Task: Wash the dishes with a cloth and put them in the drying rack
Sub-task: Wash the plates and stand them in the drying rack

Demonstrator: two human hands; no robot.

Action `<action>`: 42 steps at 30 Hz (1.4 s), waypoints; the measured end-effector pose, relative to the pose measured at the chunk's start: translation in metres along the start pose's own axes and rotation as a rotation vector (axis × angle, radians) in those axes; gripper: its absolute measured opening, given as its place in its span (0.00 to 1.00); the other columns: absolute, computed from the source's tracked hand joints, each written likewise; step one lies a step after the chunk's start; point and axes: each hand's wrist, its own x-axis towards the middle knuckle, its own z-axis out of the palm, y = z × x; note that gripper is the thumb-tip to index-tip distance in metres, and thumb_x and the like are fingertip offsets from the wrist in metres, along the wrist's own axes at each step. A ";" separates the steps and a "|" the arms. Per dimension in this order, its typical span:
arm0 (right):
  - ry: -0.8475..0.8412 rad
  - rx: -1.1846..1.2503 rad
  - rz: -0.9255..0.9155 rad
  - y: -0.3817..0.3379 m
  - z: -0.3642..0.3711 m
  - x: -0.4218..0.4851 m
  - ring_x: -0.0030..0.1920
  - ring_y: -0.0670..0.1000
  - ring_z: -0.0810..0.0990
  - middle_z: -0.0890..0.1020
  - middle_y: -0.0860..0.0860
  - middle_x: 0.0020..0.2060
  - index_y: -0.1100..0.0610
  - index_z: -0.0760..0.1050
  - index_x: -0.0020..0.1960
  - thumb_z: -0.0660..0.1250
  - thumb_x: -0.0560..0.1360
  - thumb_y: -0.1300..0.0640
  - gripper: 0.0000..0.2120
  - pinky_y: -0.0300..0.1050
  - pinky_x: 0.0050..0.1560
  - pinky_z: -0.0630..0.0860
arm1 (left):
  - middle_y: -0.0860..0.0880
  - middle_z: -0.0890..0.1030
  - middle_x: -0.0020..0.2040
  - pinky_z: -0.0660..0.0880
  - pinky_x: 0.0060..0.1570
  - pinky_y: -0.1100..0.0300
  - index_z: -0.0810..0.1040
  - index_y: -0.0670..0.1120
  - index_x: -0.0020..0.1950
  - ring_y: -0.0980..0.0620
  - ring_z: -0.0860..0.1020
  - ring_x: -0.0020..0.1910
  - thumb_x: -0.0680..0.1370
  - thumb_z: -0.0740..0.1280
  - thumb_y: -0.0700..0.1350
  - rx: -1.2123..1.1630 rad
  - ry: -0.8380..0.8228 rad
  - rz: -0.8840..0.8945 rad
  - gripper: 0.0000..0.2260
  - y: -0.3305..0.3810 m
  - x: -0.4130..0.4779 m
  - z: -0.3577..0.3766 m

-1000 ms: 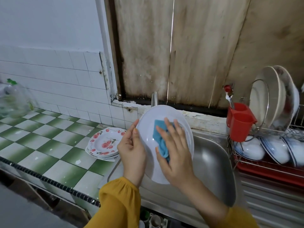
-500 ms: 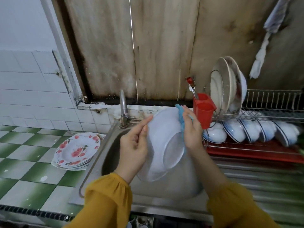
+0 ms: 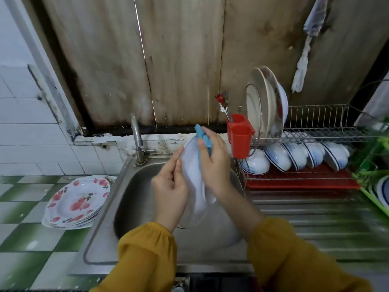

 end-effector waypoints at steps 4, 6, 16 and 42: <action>0.023 -0.083 -0.227 0.001 0.002 -0.026 0.57 0.52 0.75 0.79 0.54 0.55 0.63 0.76 0.58 0.58 0.78 0.51 0.18 0.43 0.61 0.70 | 0.62 0.78 0.57 0.74 0.61 0.66 0.76 0.48 0.65 0.68 0.76 0.59 0.82 0.60 0.37 -0.056 0.008 -0.059 0.14 0.001 0.007 -0.008; 0.095 0.013 0.041 0.004 -0.001 -0.006 0.50 0.52 0.76 0.78 0.52 0.47 0.58 0.76 0.52 0.57 0.75 0.46 0.18 0.45 0.52 0.70 | 0.64 0.77 0.58 0.73 0.64 0.61 0.75 0.54 0.63 0.68 0.75 0.60 0.82 0.60 0.38 -0.044 -0.017 -0.070 0.15 0.002 0.002 -0.010; -0.226 -0.309 -0.898 0.012 -0.001 -0.043 0.68 0.61 0.69 0.77 0.56 0.62 0.58 0.78 0.56 0.60 0.78 0.51 0.14 0.60 0.70 0.65 | 0.48 0.82 0.56 0.77 0.59 0.58 0.78 0.47 0.61 0.57 0.80 0.56 0.83 0.60 0.39 -0.169 0.261 -0.133 0.11 0.005 0.034 -0.020; 0.171 0.066 -0.234 0.034 0.001 -0.076 0.59 0.51 0.66 0.71 0.58 0.56 0.60 0.70 0.52 0.60 0.76 0.55 0.09 0.36 0.63 0.61 | 0.63 0.84 0.41 0.76 0.45 0.71 0.73 0.38 0.68 0.65 0.82 0.44 0.83 0.58 0.36 -0.454 0.554 -0.129 0.14 0.011 0.038 -0.048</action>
